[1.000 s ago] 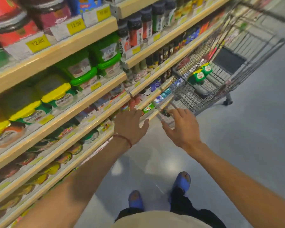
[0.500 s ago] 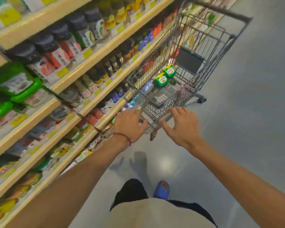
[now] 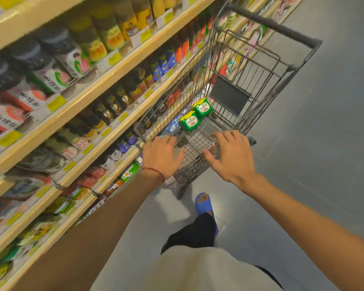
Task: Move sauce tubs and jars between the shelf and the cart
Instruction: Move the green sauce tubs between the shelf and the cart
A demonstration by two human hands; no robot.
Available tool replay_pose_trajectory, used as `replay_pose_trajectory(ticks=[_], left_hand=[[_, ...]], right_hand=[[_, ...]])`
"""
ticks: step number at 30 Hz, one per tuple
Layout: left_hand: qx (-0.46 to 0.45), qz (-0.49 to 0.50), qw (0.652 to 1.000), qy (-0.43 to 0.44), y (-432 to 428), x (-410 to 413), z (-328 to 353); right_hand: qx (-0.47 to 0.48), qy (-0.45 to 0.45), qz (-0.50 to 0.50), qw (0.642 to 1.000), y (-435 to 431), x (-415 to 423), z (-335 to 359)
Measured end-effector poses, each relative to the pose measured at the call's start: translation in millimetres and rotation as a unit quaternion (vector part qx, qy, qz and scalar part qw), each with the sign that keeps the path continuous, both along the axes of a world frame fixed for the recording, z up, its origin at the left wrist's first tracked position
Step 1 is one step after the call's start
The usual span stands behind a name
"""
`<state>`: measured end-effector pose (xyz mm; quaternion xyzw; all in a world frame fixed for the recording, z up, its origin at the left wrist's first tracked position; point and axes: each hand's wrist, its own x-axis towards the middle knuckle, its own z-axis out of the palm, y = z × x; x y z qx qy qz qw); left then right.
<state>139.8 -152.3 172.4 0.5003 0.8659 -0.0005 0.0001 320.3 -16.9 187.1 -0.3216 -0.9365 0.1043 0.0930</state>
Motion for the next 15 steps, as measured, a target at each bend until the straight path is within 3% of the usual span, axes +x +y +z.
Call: replay_pose_trajectory(ticks=[5,8,15], left_hand=[[0.026,0.025,0.999,0.000,77.7,-29.0,-21.1],[-0.005,0.036,0.998,-0.055,118.8,-41.2,-12.5],[-0.037,0.097,0.992,-0.074,182.5,-68.2,-26.3]], right_hand=[[-0.008,-0.049,0.020,0.999,84.0,-33.9,-2.3],[-0.016,-0.072,0.035,0.997,127.8,-56.1,-7.3],[-0.043,-0.108,0.091,0.989,212.7,-104.6,-36.7]])
